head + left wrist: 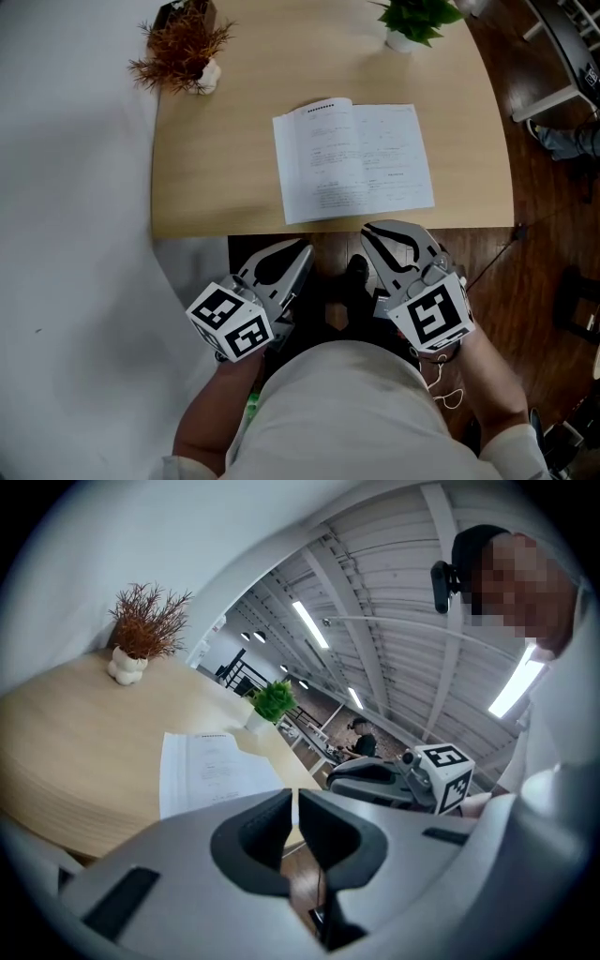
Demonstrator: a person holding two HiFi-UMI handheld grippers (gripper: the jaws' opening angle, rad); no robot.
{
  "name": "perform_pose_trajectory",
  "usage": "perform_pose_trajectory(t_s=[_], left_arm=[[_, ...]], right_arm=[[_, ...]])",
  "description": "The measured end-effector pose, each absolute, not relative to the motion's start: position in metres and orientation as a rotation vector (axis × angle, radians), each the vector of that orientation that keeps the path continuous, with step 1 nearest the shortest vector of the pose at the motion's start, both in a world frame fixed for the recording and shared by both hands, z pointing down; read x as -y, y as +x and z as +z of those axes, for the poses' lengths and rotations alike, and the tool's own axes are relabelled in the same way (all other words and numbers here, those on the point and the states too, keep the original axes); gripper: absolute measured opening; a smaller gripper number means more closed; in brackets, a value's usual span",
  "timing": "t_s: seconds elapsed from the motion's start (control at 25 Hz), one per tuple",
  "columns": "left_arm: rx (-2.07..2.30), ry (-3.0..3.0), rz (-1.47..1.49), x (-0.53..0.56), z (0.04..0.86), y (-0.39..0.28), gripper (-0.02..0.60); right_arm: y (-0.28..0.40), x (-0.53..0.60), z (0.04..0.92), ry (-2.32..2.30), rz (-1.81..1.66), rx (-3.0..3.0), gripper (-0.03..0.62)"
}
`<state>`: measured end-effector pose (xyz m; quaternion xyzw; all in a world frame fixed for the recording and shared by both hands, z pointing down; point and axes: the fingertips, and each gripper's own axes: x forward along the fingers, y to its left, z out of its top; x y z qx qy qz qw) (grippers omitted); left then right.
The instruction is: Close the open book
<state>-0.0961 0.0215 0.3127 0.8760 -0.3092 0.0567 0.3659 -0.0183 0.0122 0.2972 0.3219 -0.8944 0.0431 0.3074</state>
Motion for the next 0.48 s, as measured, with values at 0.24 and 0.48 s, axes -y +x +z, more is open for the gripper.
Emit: perform_pose_trajectory(t_s=[0.24, 0.48], left_arm=[[0.807, 2.217, 0.169, -0.011, 0.344, -0.101, -0.002], [0.820, 2.152, 0.225, -0.009, 0.381, -0.107, -0.002]], right_arm=[[-0.037, 0.000, 0.331, 0.754, 0.040, 2.320, 0.003], [-0.058, 0.007, 0.364, 0.623, -0.062, 2.274, 0.003]])
